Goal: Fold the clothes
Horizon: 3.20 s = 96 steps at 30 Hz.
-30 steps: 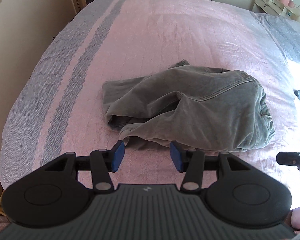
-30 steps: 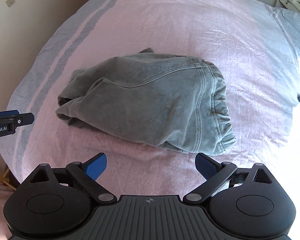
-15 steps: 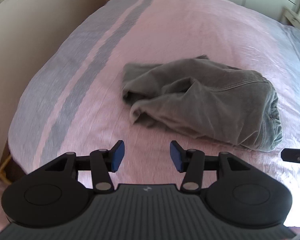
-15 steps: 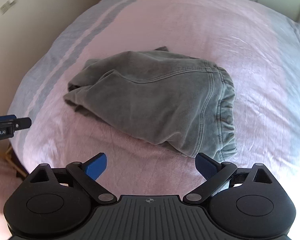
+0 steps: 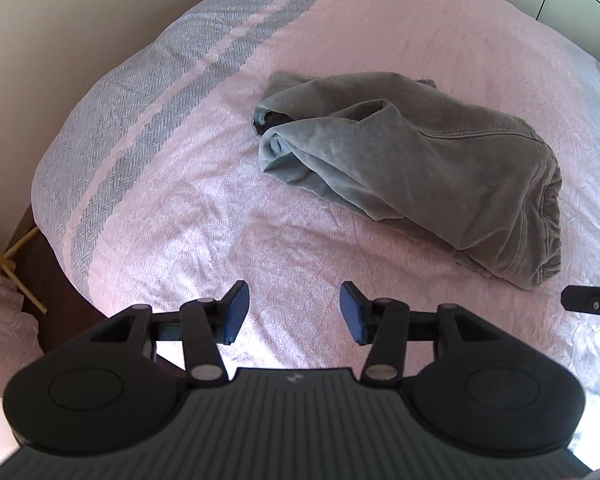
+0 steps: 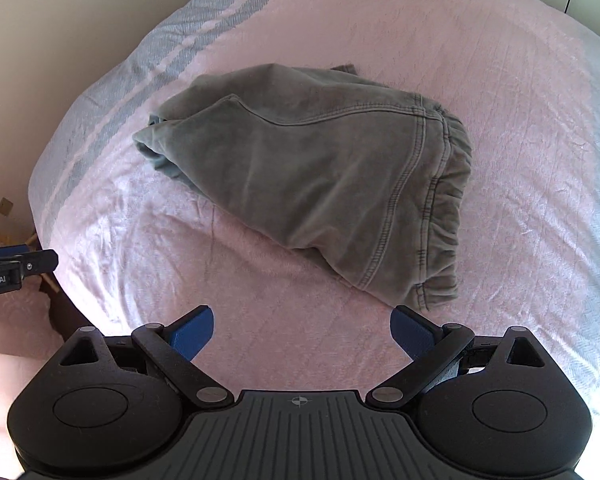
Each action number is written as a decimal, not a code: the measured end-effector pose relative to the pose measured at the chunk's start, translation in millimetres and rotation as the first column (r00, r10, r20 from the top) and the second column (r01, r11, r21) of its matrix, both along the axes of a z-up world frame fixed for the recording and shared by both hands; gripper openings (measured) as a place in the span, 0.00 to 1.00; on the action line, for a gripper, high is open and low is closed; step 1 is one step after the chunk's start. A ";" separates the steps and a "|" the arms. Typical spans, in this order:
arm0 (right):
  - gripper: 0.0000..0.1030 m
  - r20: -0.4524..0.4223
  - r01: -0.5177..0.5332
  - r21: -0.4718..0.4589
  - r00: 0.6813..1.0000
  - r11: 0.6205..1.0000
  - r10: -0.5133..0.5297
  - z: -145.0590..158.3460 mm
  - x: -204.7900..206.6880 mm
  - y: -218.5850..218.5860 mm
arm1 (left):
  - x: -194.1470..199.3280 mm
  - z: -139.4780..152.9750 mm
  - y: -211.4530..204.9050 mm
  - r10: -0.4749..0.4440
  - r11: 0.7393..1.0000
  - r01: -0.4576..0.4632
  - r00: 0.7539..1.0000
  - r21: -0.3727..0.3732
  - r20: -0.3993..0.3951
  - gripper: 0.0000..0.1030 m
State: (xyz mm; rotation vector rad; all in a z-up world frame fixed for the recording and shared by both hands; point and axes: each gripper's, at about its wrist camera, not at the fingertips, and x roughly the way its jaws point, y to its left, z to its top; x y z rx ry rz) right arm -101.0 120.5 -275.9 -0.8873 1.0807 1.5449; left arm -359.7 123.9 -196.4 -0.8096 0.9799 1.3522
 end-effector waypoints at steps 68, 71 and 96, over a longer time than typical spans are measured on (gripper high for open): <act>0.19 -0.327 0.361 0.888 0.931 0.284 -0.160 307.4 248.6 32.3 | 27.5 200.8 309.8 -0.588 0.555 0.157 0.768 0.817 0.252 0.10; 0.23 -0.168 0.212 0.943 0.969 0.256 -0.183 313.6 236.5 -54.0 | 17.7 212.4 244.1 -0.602 0.520 0.171 0.768 0.837 0.218 0.17; 0.76 -0.534 0.923 -0.337 -0.027 0.184 -0.845 -44.5 301.4 -262.3 | -33.9 -19.7 73.5 -0.128 0.990 0.110 0.960 0.083 0.248 0.38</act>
